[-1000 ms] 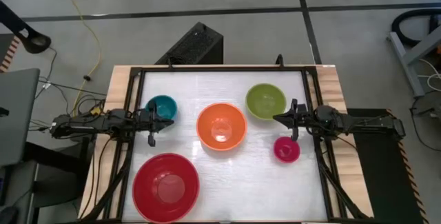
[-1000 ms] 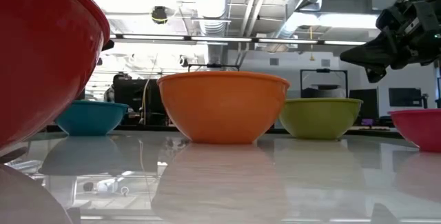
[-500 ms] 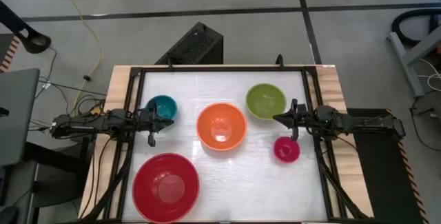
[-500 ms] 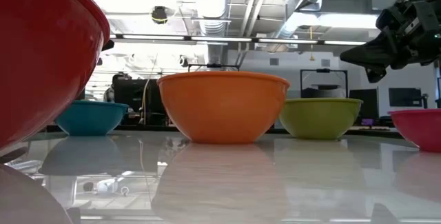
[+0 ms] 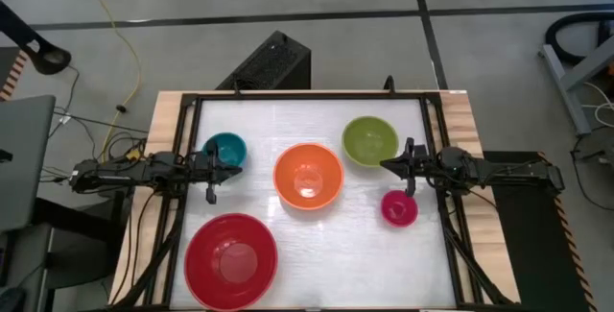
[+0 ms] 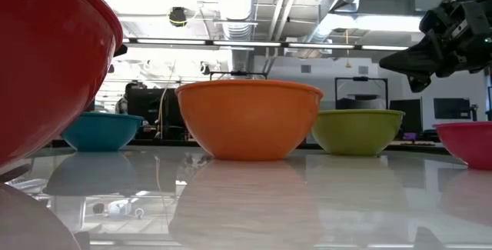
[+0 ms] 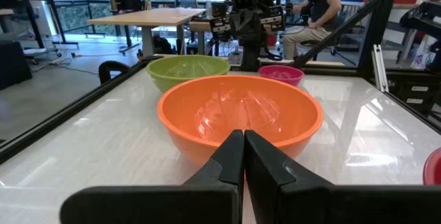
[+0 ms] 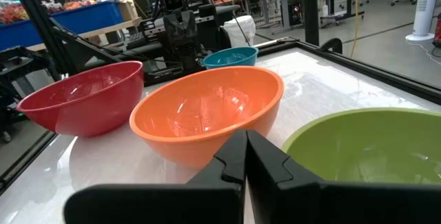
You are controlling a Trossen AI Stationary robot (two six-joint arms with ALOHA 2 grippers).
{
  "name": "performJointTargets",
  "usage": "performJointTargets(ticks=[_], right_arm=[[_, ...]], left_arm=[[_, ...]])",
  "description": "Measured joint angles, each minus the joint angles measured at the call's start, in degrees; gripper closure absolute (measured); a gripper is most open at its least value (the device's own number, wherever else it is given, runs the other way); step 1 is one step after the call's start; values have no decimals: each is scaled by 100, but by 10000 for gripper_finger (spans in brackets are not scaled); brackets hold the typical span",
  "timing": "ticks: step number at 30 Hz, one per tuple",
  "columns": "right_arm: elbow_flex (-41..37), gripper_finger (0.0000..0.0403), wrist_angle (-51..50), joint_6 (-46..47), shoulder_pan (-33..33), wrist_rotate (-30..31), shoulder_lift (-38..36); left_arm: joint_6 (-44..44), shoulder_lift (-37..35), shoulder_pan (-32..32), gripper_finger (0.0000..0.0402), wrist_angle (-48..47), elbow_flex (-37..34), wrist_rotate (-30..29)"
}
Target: Nest bowls inside each other
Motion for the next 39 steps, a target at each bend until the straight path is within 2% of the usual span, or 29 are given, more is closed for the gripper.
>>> performJointTargets(ticks=[15, 19, 27, 34, 39], right_arm=[[0, 375, 1, -4, -16, 1, -2], [2, 375, 94, -7, -98, 17, -2], [32, 375, 826, 45, -275, 46, -9], [107, 375, 1911, -239, -286, 1, 35], [535, 374, 1823, -122, -378, 26, 667]], left_arm=[[-13, 0, 0, 401, 6, -2, -29], [-484, -2, 0, 401, 13, 0, 15], [-2183, 0, 0, 401, 6, 0, 12], [-2427, 0, -19, 401, 1, -2, -26], [-2155, 82, -66, 401, 43, 0, -311]])
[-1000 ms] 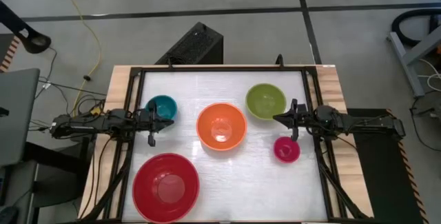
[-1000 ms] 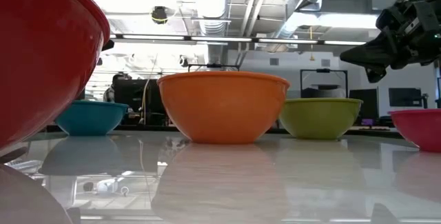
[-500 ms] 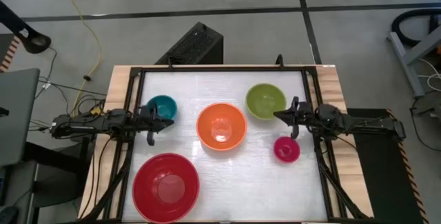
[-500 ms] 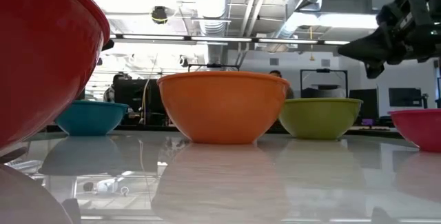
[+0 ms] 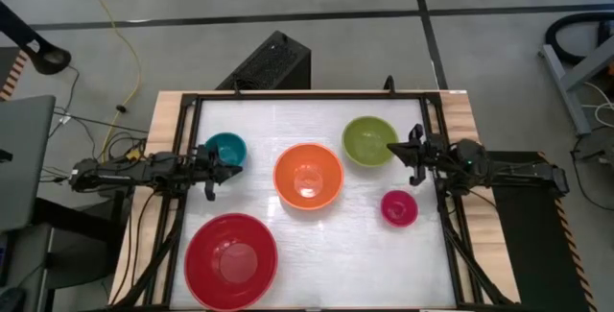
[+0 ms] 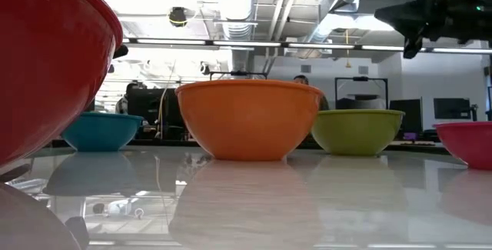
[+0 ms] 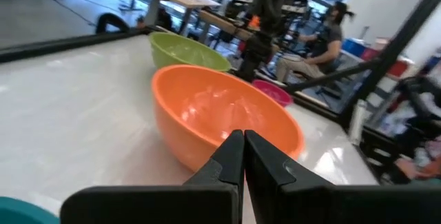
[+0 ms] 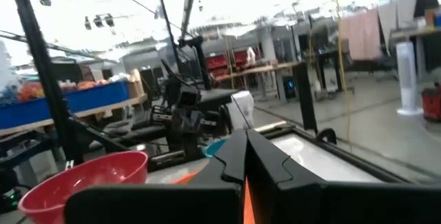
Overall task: Nest bowls inside each other
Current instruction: Stack the orange bowl on the red bowl
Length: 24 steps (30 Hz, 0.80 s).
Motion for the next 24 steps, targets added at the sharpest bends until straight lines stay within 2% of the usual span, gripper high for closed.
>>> performJointTargets(ticks=[5, 9, 17, 24], right_arm=[[744, 360, -66, -262, -39, 18, 1580], [1656, 335, -211, -551, -251, 14, 2942], [3909, 261, -2091, -1058, -579, -267, 5477], [5374, 189, -3043, -1374, -746, -524, 7104]], left_arm=[[257, 121, 0, 401, 37, -1, -298], [411, 145, 0, 401, 45, 0, -325], [657, 143, 2, 401, 51, -2, -334], [676, 143, 2, 401, 54, 0, -324]])
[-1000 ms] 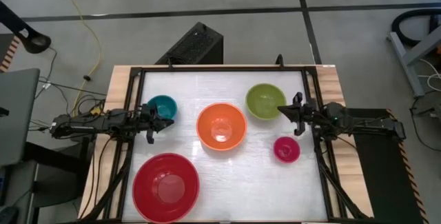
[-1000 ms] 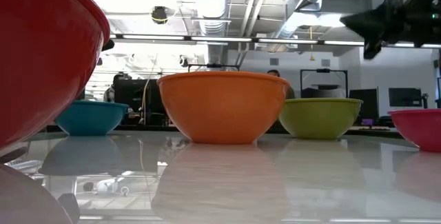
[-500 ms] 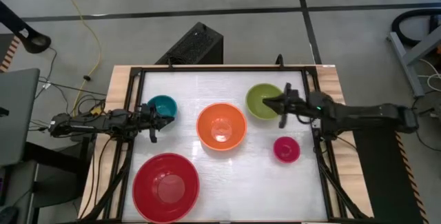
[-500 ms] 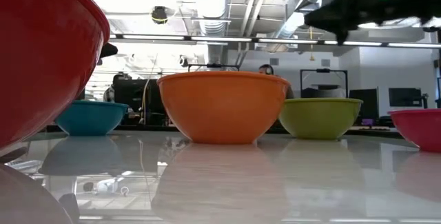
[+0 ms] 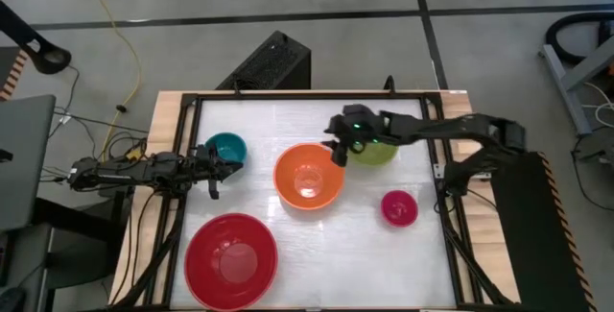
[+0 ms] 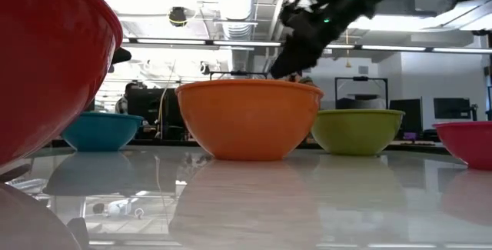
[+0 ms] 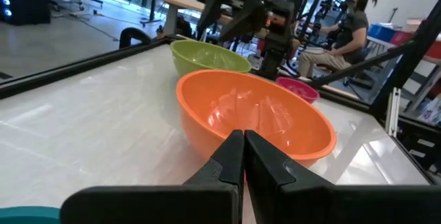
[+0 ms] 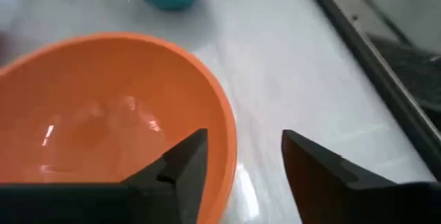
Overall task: Nest bowls inside each other
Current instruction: Stack the orange bowl on the red bowl
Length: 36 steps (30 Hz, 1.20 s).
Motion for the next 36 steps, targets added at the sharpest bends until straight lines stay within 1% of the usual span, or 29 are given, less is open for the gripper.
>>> performJointTargets(ticks=[3, 7, 10, 14, 18, 22, 27, 29, 31, 33, 36], right_arm=[[649, 165, -455, 7, -91, -377, 486], [1299, 149, -1186, -284, -115, -280, 1060], [1600, 147, -1401, -460, -165, -284, 1340], [1705, 147, -1525, -555, -170, -283, 1623], [1720, 147, -1534, -468, -226, -517, 1710], [1722, 147, -1684, -419, -259, -580, 1879], [1720, 150, -1648, -293, -249, -582, 2148], [1719, 162, -1613, -270, -243, -580, 2285], [1711, 190, -1578, -248, -233, -578, 2356], [1720, 233, -1468, -203, -206, -559, 2340], [1720, 319, -1454, -90, -152, -561, 2316]], left_arm=[[83, 0, 2, 401, 0, 0, -6], [89, 0, 2, 401, 0, -2, -7], [89, 0, 2, 401, 0, -1, -8], [89, 0, 2, 401, 0, 0, -8], [89, 0, 2, 401, 0, -2, -6], [100, 0, 2, 401, -2, 0, -7], [366, 0, 2, 401, 0, -1, 3], [503, 0, 2, 401, -2, 0, 7], [565, 0, 2, 401, 0, 0, 7], [580, 0, 2, 401, -1, 0, 7], [583, 0, 2, 401, 0, 0, 5]])
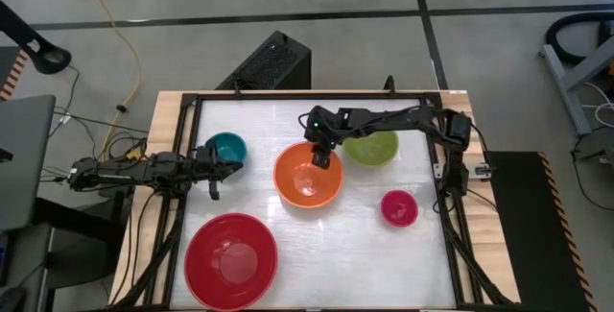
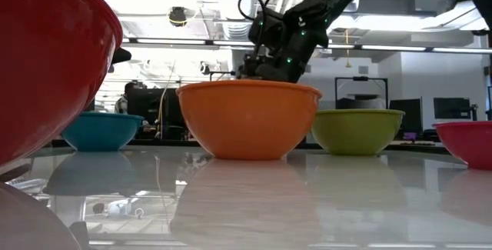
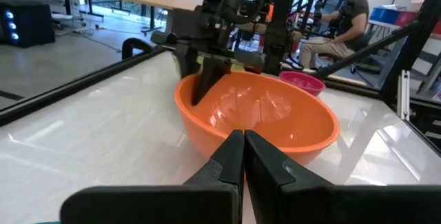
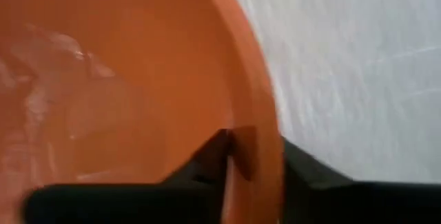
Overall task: Nest bowls inside each other
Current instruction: Stack the orange bowl on the red bowl
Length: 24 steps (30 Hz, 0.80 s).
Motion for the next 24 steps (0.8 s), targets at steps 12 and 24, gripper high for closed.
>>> performJointTargets(ticks=[12, 24], right_arm=[[-6, 384, 67, 1191, 338, -128, -890], [-2, 384, 2395, 2273, 2228, 50, -1008]], left_arm=[[0, 0, -2, 401, -2, 0, -4], [0, 0, -2, 401, 0, 0, -59]])
